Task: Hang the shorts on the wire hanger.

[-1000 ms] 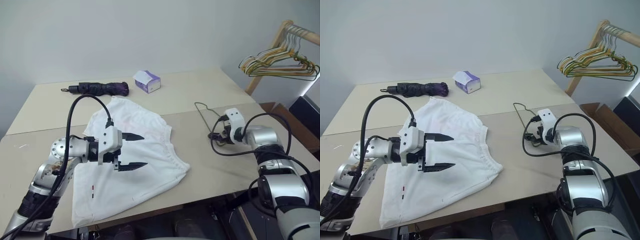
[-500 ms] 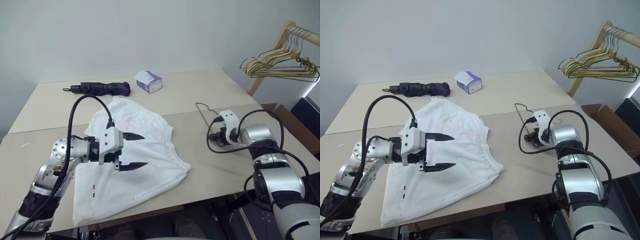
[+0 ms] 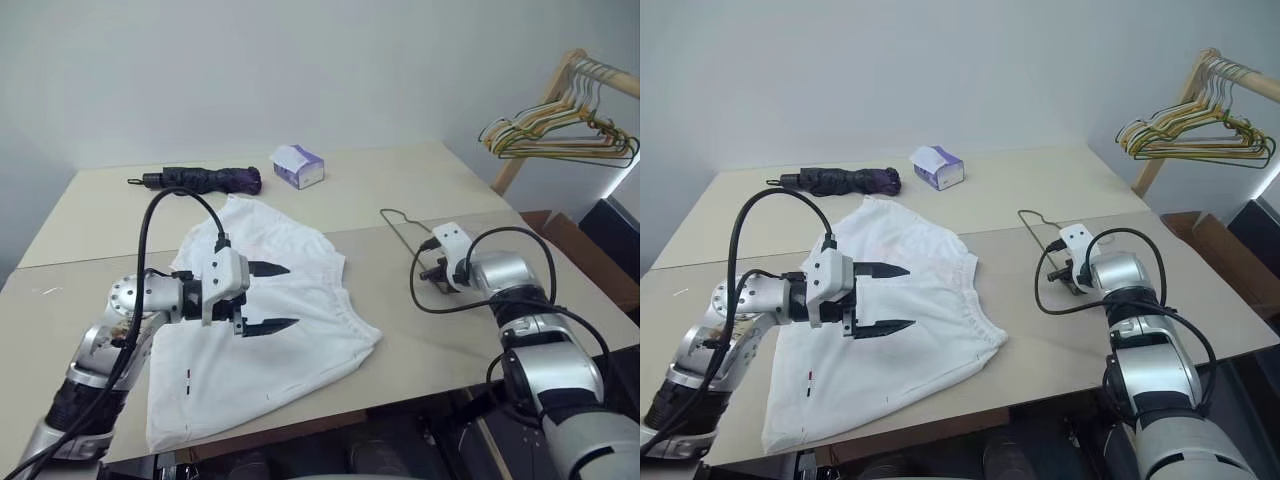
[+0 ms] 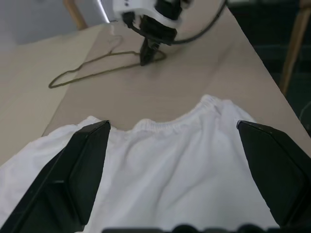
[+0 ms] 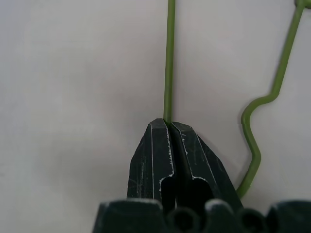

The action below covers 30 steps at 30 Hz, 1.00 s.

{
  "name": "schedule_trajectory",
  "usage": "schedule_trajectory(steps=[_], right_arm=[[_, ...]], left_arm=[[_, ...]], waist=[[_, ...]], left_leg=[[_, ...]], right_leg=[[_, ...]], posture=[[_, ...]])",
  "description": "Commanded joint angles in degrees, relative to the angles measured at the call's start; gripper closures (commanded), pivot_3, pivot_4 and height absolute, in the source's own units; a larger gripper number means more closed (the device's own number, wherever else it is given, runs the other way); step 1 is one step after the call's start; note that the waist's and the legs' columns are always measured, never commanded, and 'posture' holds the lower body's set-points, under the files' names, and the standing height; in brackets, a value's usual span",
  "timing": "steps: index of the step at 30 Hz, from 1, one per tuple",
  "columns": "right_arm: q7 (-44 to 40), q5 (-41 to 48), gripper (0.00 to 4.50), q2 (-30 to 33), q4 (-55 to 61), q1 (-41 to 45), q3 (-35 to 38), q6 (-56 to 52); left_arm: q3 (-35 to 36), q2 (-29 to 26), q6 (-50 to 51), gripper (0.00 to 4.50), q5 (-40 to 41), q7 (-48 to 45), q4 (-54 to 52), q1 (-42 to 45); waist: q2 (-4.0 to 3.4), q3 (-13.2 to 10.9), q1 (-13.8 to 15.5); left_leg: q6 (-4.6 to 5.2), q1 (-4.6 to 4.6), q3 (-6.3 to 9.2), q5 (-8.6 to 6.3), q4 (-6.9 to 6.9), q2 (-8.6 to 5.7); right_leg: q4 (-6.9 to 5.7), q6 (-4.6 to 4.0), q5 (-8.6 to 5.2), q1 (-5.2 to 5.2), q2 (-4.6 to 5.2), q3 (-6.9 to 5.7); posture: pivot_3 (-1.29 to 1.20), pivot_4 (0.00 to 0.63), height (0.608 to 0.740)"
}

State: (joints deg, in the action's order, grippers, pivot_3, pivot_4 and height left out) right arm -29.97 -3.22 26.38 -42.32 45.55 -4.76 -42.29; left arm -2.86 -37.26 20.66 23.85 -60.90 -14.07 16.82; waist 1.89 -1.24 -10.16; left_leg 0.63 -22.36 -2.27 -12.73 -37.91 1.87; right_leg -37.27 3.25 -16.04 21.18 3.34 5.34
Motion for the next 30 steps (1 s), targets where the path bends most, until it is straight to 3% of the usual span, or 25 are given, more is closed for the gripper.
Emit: schedule_trajectory(steps=[1, 5, 10, 15, 22, 25, 28, 29, 30], right_arm=[[2.0, 1.97, 4.44, -0.3, 18.44, -4.23, 3.03, -0.19], [3.09, 3.83, 4.44, -1.42, 40.39, -10.69, 3.99, -3.18], [1.29, 4.78, 4.44, -0.95, 58.89, -17.82, 0.8, 0.93], [0.38, 6.0, 4.44, -1.95, 68.53, -23.49, -1.48, 8.74], [0.2, 6.4, 4.44, -2.74, 69.35, -25.83, -2.83, 13.34], [-0.42, 6.17, 4.5, -2.38, 69.71, -26.93, -3.84, 15.41], [-0.52, 6.02, 4.5, -2.29, 69.61, -27.34, -4.27, 16.14], [-0.36, 5.74, 4.5, -2.27, 69.44, -27.37, -4.5, 16.27], [-0.26, 5.57, 4.5, -2.21, 69.28, -27.42, -4.61, 16.41]], left_arm=[[4.91, 5.87, 12.95, 0.0, 8.91, 10.63, -0.92, 4.65], [12.32, 19.57, 28.33, 0.0, 22.19, 28.94, 1.63, 10.47], [22.75, 31.94, 34.01, 0.0, 37.13, 45.63, 7.95, 17.11], [26.18, 35.43, 31.64, 0.0, 41.23, 51.87, 12.08, 21.92], [25.58, 34.78, 30.82, 0.0, 42.03, 52.5, 12.6, 22.94], [25.82, 35.15, 30.04, 0.59, 42.2, 53.45, 12.55, 22.82], [25.54, 35.19, 29.02, 1.62, 41.8, 53.7, 12.56, 22.9], [25.7, 35.31, 28.79, 1.73, 42.08, 54.08, 12.7, 22.99], [25.78, 35.43, 28.61, 2.21, 42.3, 54.34, 12.82, 23.06]], waist=[[-0.09, -0.06, 0.32], [-0.24, -0.12, 0.89], [-0.23, -0.11, 1.63], [-0.22, -0.1, 1.54], [-0.22, -0.11, 1.17], [-0.22, -0.11, 1.19], [-0.22, -0.11, 1.23], [-0.22, -0.11, 1.23], [-0.22, -0.11, 1.23]], left_leg=[[0.0, -0.04, 0.03, 0.0, 0.0, 0.0], [0.0, -0.5, 0.18, 0.0, 0.0, -0.01], [0.01, -1.07, 0.26, 0.0, -0.14, -0.06], [0.0, -1.04, 0.24, 0.0, -0.2, -0.25], [0.0, -1.01, 0.25, 0.01, -0.2, -0.26], [0.0, -1.0, 0.25, 0.01, -0.2, -0.27], [0.0, -1.01, 0.25, 0.01, -0.2, -0.26], [0.0, -1.01, 0.25, 0.01, -0.2, -0.26], [-0.01, -1.02, 0.24, 0.01, -0.2, -0.26]], right_leg=[[0.04, 0.04, 0.02, 0.01, 0.0, -0.01], [0.01, 0.15, 0.05, 0.42, 0.06, 0.02], [-0.21, 0.2, 0.12, 1.0, 0.1, 0.06], [-0.24, 0.2, 0.12, 1.0, 0.09, 0.11], [-0.11, 0.18, 0.12, 0.97, 0.01, 0.11], [-0.07, 0.17, 0.12, 0.94, 0.01, 0.11], [-0.02, 0.16, 0.13, 0.93, 0.01, 0.1], [-0.01, 0.16, 0.13, 0.93, 0.01, 0.1], [0.0, 0.15, 0.14, 0.93, 0.01, 0.1]], posture=[[-0.1, 0.0, 0.74], [-0.11, 0.0, 0.74], [-0.12, 0.0, 0.74], [-0.14, 0.0, 0.74], [-0.15, 0.0, 0.74], [-0.14, 0.0, 0.74], [-0.14, 0.0, 0.74], [-0.14, 0.0, 0.74], [-0.14, 0.0, 0.74]])
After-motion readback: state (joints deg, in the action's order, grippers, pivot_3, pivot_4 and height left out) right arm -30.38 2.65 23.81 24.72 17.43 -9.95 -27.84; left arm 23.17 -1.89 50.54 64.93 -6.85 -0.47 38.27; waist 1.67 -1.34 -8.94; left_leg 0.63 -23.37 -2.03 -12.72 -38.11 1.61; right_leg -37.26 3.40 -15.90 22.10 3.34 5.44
